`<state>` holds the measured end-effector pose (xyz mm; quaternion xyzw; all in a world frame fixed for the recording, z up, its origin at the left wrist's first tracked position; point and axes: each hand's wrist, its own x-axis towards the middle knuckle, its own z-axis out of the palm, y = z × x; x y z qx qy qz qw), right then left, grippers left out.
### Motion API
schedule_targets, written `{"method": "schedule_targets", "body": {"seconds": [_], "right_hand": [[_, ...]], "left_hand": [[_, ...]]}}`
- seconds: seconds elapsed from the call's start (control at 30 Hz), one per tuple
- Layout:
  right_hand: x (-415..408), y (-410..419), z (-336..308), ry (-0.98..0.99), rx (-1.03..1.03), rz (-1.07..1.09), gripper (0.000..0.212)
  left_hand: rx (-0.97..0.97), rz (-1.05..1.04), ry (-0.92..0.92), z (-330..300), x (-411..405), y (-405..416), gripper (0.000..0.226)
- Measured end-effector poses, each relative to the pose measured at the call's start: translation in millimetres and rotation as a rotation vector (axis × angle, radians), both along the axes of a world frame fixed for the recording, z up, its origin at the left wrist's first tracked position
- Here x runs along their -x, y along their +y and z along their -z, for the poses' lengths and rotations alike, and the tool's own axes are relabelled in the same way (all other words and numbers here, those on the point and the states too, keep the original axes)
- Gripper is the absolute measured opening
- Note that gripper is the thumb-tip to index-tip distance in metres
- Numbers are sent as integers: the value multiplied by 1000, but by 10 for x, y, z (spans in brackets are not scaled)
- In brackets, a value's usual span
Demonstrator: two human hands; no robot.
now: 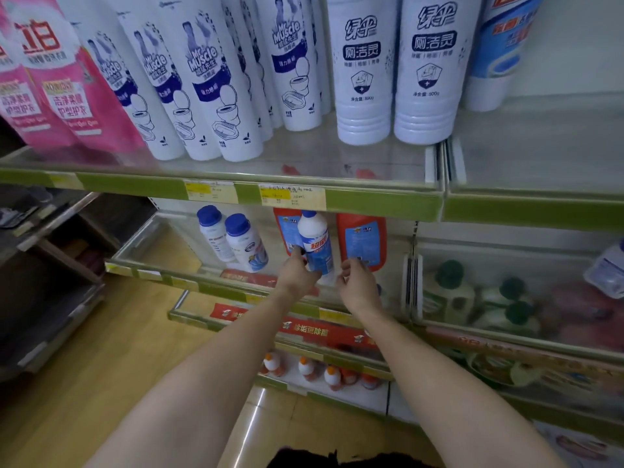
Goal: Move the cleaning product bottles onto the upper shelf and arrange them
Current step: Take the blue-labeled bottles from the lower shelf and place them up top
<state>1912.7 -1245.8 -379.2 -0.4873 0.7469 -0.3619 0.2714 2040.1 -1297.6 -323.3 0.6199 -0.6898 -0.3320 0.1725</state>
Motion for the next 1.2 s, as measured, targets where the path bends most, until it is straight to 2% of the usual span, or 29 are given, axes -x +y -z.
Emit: {"method": "schedule_targets", "body": {"seconds": [0.1,0.23,0.37,0.5,0.63,0.8,1.1,1.2], "right_hand": [[-7,-44,24,-2,-14,-23,25],[-1,-72,64,7,-22,-29,27],[-6,-58,89,11,-35,-32,27],[-51,16,76,15,-44,-27,28],[-118,134,47,18,-27,-37,26],[-295,337,-47,6,12,-17,29],[-709,1105,-194,106,-159,-107,73],[-838,1524,-243,46,-162,-112,68]], "left_hand": [[-86,-56,88,3,57,-119,56],[-224,-122,348,-23,136,-167,63],[-208,-172,424,-31,188,-190,65],[-178,-262,473,-60,162,-99,78],[-314,-340,648,-85,26,143,70],[-361,-380,722,-89,-222,480,45],[-370,-325,784,-351,-745,1200,42],[-414,-264,817,-304,-855,1514,42]]}}
